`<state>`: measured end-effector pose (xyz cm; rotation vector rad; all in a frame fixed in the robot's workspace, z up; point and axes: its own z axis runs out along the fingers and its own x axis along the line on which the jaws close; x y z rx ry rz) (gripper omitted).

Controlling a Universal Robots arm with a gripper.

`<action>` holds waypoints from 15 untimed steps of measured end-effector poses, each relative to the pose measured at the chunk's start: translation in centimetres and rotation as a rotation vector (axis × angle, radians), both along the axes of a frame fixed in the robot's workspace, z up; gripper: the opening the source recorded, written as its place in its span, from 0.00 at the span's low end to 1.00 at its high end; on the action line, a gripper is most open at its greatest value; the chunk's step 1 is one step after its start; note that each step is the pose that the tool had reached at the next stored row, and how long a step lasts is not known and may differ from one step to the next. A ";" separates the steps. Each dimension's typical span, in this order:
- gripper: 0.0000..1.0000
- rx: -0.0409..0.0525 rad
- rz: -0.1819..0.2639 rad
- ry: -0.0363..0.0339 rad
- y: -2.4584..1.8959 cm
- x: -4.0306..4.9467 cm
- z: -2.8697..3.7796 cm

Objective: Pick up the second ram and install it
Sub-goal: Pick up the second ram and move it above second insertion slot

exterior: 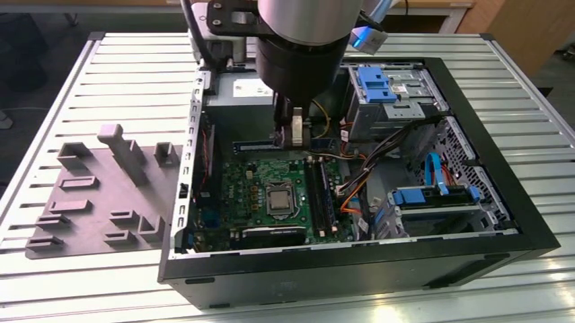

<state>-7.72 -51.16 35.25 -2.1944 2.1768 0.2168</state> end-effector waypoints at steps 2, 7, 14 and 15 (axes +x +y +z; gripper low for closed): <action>0.11 -0.0007 0.000 -0.0043 0.01 0.00 -0.11; 0.11 -0.0007 0.000 -0.0105 0.01 0.00 -0.40; 0.11 -0.0008 0.000 -0.0110 0.03 0.20 -0.70; 0.11 -0.0006 0.000 -0.0111 0.05 0.24 -0.75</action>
